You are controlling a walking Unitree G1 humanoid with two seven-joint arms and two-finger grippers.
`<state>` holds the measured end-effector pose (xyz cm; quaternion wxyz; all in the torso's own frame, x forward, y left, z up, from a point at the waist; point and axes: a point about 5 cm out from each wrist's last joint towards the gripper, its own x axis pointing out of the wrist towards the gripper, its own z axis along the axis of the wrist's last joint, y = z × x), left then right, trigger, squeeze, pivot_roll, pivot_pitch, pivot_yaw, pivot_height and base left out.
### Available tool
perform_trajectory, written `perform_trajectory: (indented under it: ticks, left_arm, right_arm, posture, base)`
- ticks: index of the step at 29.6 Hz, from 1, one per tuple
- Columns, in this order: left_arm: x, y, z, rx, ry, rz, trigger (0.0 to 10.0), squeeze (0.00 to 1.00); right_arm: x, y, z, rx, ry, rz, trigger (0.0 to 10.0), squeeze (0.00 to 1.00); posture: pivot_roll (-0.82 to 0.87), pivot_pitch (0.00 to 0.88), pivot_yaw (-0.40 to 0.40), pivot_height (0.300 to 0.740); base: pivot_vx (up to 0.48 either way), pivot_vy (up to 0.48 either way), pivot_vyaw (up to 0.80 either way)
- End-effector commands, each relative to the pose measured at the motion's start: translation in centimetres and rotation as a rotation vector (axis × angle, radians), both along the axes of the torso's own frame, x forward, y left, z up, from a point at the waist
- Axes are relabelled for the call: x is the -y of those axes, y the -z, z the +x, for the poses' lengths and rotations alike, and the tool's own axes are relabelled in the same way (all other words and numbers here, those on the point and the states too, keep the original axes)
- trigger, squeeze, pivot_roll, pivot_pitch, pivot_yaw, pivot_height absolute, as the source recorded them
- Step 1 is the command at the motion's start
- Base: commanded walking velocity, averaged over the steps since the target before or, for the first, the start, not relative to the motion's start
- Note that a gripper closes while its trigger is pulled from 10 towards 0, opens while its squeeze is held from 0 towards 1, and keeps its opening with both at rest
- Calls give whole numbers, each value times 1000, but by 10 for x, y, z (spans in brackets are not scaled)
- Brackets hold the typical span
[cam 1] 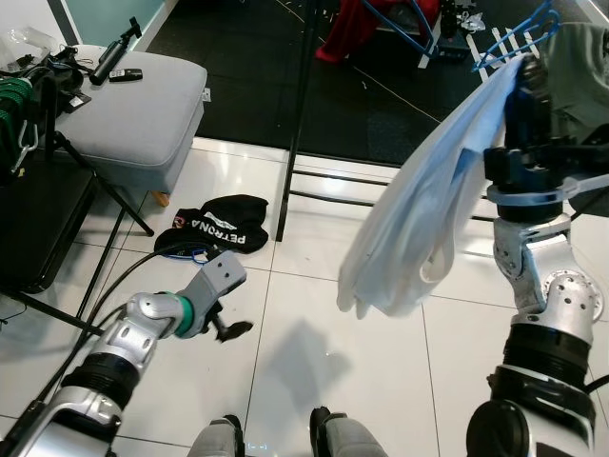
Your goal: Hang hanger
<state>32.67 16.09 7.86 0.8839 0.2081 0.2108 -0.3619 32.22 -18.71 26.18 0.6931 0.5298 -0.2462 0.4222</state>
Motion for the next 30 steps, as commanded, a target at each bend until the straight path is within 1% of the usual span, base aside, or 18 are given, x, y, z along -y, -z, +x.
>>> perform_trajectory:
  ticks: [1,2,3,4,5,8,9,10,11,13,14,16,19,21,23,25,28,30]
  left_arm:
    - [8,-6,1,43,4,-54,10000,0]
    - [8,-6,1,43,4,-54,10000,0]
    - [17,-14,3,86,-11,-108,10000,0]
    - [22,-19,5,116,-23,-147,10000,0]
    - [28,-25,6,144,-37,-192,10000,0]
    - [32,-28,7,160,-44,-222,10000,0]
    - [40,-36,9,161,-100,-339,10000,0]
    - [45,-37,8,145,-119,-388,10000,1000]
    - [47,-38,7,133,-132,-419,10000,1000]
    - [49,-38,6,127,-135,-430,10000,1000]
    - [50,-32,3,112,-130,-391,10000,1000]
    - [50,-32,3,112,-130,-391,10000,1000]
    - [48,-15,-4,99,-151,-298,10000,1000]
    - [47,-12,-5,101,-159,-284,10000,1000]
    - [46,-4,-7,149,-162,-247,10000,1000]
    - [46,-3,-8,161,-164,-240,10000,1000]
    - [54,3,-12,194,-162,-305,10000,1000]
    - [57,4,-12,201,-167,-324,10000,1000]
  right_arm:
    - [-4,13,6,-83,57,-106,0,0]
    - [-4,13,6,-83,57,-106,0,0]
    - [-8,22,12,-137,103,-200,0,0]
    - [-10,29,15,-169,132,-267,0,0]
    - [-12,34,18,-196,152,-306,0,0]
    - [-13,37,19,-212,163,-326,0,0]
    - [-17,38,21,-233,176,-333,0,0]
    - [-18,39,22,-249,192,-331,0,0]
    - [-19,39,23,-259,206,-332,0,0]
    - [-19,40,24,-265,215,-332,0,0]
    - [-19,39,26,-277,230,-318,0,0]
    - [-19,39,26,-277,230,-318,0,0]
    - [-23,36,31,-294,256,-290,0,0]
    - [-24,35,31,-296,252,-284,0,0]
    - [-28,31,31,-299,239,-267,0,0]
    - [-29,31,31,-300,239,-263,0,0]
    - [-32,20,34,-322,231,-179,0,0]
    - [-33,17,35,-324,228,-160,0,0]
  posture:
    - [-40,117,-25,740]
    - [-40,117,-25,740]
    - [-42,117,-25,740]
    - [-42,117,-25,740]
    - [-42,116,-29,740]
    - [-42,116,-29,740]
    - [-41,115,-31,740]
    - [-45,113,-36,740]
    - [-45,113,-36,740]
    - [-45,113,-36,740]
    - [-47,112,-37,740]
    - [-47,112,-37,740]
    - [-49,107,-41,740]
    - [-49,107,-41,740]
    - [-50,105,-44,740]
    - [-50,105,-44,740]
    - [-53,100,-51,740]
    - [-53,100,-51,740]
  base:
    - [0,0,0]
    - [0,0,0]
    - [0,0,0]
    - [0,0,0]
    - [0,0,0]
    - [0,0,0]
    - [0,0,0]
    - [0,0,0]
    - [0,0,0]
    - [0,0,0]
    - [0,0,0]
    - [0,0,0]
    - [0,0,0]
    - [0,0,0]
    - [0,0,0]
    - [0,0,0]
    - [0,0,0]
    - [0,0,0]
